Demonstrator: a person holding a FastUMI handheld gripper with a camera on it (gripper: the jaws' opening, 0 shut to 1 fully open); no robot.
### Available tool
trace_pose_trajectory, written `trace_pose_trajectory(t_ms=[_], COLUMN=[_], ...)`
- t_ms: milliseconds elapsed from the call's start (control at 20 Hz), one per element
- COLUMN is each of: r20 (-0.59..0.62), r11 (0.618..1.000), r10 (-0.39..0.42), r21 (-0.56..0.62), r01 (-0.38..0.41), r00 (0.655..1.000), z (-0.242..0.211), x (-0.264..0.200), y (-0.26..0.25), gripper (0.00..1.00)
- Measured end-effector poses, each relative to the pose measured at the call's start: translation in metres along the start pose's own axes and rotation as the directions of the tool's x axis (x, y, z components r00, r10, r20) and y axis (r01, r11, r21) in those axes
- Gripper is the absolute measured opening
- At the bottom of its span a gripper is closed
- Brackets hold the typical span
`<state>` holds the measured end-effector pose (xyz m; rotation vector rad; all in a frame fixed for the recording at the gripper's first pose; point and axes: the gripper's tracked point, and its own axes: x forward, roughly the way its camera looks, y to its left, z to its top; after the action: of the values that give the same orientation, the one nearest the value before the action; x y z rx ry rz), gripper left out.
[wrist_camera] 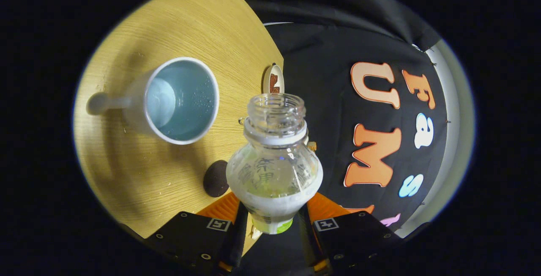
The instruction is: Take the bottle from table, then pour the juice into the cup, finally place the bottle on the coaster
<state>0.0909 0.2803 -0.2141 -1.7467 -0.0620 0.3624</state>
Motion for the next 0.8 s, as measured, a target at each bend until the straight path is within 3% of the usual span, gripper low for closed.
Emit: trace_pose_trajectory(t_ms=[800], r20=[0.001], r11=[0.988], r10=[0.001], r21=[-0.156], r01=[-0.001], r00=[1.0], z=[-0.005], x=[0.015], y=[-0.005], gripper=[0.57])
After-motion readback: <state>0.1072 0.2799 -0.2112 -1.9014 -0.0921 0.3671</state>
